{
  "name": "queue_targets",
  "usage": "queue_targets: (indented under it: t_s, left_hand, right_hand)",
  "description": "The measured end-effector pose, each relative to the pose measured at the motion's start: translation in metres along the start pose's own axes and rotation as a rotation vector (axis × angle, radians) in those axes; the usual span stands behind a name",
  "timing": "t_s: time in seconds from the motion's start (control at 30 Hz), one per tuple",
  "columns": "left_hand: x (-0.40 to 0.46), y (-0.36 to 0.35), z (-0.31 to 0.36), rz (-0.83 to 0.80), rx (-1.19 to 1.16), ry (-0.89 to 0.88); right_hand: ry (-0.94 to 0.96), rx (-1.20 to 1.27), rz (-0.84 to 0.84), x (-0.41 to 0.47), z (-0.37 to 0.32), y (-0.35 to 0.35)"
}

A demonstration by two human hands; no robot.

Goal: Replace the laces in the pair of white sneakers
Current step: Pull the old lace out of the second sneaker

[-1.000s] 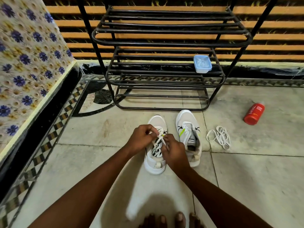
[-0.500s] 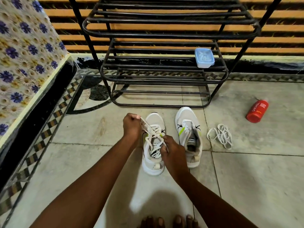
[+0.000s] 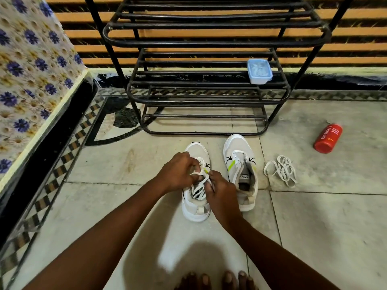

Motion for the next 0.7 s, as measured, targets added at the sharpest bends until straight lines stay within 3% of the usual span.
queue_targets:
  t_s: [0.13, 0.2, 0.27, 0.37, 0.47, 0.53, 0.57, 0.7]
  left_hand:
    - [-0.004, -0.006, 0.005, 0.122, 0.093, -0.175]
    - [-0.008, -0.009, 0.011, 0.189, 0.266, -0.173]
    - [-0.013, -0.008, 0.017, 0.305, 0.284, -0.131]
    - [-0.011, 0.011, 0.015, 0.572, -0.042, -0.028]
    - [0.007, 0.037, 0.007, 0.762, -0.75, 0.181]
    - [0.014, 0.044, 0.006, 0.738, -1.148, 0.277]
    - [0.013, 0.046, 0.006, 0.689, -1.14, 0.245]
    - [-0.001, 0.03, -0.001, 0.345, -0.514, -0.097]
  right_hand:
    - [0.013, -0.024, -0.014, 0.0, -0.002, -0.001]
    - [0.011, -0.025, -0.005, 0.0, -0.003, -0.002]
    - [0.005, -0.027, 0.008, -0.001, -0.003, -0.001]
    - [-0.004, -0.042, 0.015, -0.002, -0.001, 0.002]
    - [0.003, -0.053, 0.008, -0.001, -0.006, 0.003]
    - [0.007, -0.068, 0.011, 0.0, -0.009, 0.003]
    - [0.003, -0.068, 0.013, 0.001, -0.009, 0.002]
    - [0.001, -0.067, -0.016, -0.001, -0.006, 0.003]
Point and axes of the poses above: each hand's wrist, its own x-axis towards the middle knuckle, its own y-axis out of the back of the hand, z = x × y, the point moved 2 cm from there along x, towards the middle knuckle, and after that the axes turned 4 degrees about -x, right-handed, at the moved point
